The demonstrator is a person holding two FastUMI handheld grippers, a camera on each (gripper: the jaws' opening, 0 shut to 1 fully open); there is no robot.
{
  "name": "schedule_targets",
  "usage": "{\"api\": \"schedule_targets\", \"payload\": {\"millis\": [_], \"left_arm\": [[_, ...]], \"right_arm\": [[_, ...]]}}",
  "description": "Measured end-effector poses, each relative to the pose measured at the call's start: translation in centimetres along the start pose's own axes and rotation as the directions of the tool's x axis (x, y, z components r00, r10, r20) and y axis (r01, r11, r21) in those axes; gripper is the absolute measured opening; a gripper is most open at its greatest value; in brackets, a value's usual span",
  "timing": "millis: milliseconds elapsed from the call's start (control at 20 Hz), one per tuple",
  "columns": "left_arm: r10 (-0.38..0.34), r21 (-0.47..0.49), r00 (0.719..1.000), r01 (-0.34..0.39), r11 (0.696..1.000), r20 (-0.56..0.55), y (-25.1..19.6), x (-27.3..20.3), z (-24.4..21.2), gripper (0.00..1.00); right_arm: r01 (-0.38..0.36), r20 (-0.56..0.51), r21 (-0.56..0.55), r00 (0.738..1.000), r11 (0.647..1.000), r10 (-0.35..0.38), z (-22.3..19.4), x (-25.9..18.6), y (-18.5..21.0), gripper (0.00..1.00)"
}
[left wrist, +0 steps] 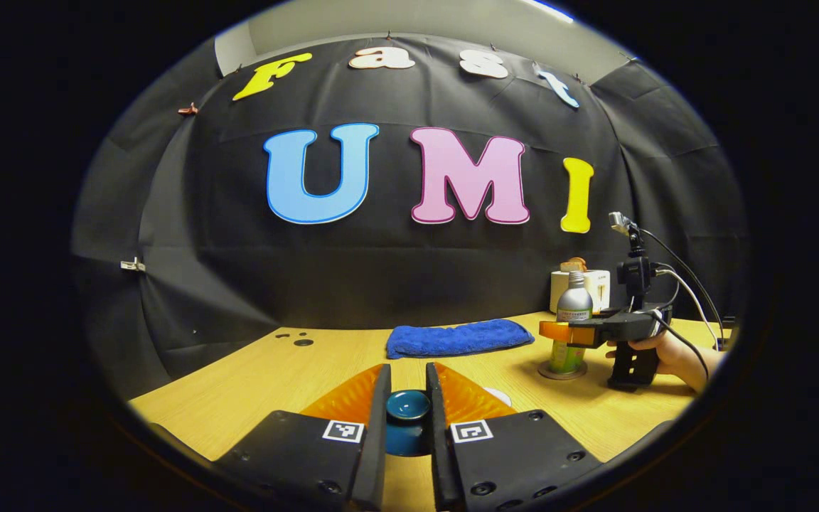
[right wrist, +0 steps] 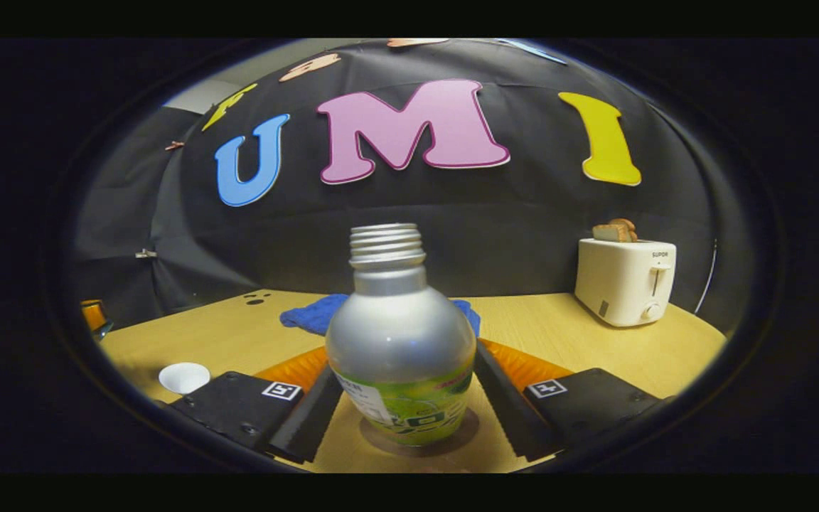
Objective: Open the teacup lid with one hand, grasp the water bottle and pour water into the teacup with the other hand; after pouring, place the water bottle on the coaster and then close the teacup lid.
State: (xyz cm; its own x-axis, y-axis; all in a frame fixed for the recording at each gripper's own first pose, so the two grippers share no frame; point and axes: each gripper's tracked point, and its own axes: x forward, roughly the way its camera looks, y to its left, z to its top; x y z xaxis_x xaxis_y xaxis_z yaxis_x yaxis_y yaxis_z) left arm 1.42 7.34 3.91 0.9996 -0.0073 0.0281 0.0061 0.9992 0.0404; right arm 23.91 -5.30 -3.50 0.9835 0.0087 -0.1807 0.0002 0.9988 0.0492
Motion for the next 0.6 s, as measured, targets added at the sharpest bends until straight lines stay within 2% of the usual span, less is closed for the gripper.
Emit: {"api": "schedule_targets", "payload": {"millis": [50, 100, 150, 350, 500, 600], "left_arm": [[0.003, 0.004, 1.0, -0.003, 1.0, 0.003, 0.1, -0.2, 0.1, 0.27], [0.007, 0.009, 1.0, -0.007, 1.0, 0.003, 0.2, -0.4, 0.3, 0.27], [0.01, 0.013, 1.0, -0.01, 1.0, 0.002, 0.2, -0.5, 0.2, 0.3], [0.019, 0.016, 1.0, -0.019, 1.0, 0.015, 0.2, -1.3, 0.6, 0.27], [0.028, 0.015, 0.999, -0.028, 0.999, 0.016, 0.2, -1.7, 0.6, 0.3], [0.035, 0.015, 0.999, -0.035, 0.999, 0.014, 0.3, -2.2, 0.5, 0.3]], "right_arm": [[0.003, 0.003, -0.008, 1.0, 1.0, -0.003, 0.0, -0.1, 0.0, 0.94], [0.006, 0.005, -0.012, 1.0, 1.0, -0.006, 0.1, -0.3, 0.0, 1.0], [0.01, 0.003, -0.015, 1.0, 1.0, -0.01, 0.1, -0.4, 0.0, 0.99], [0.007, -0.04, -0.02, 0.999, 1.0, -0.008, -1.4, -1.4, 0.5, 1.0], [0.056, -0.074, -0.05, 0.996, 0.997, -0.059, -1.9, -2.4, -0.3, 0.99], [0.071, -0.092, -0.026, 0.993, 0.997, -0.073, -2.2, -3.6, -0.6, 1.0]]}}
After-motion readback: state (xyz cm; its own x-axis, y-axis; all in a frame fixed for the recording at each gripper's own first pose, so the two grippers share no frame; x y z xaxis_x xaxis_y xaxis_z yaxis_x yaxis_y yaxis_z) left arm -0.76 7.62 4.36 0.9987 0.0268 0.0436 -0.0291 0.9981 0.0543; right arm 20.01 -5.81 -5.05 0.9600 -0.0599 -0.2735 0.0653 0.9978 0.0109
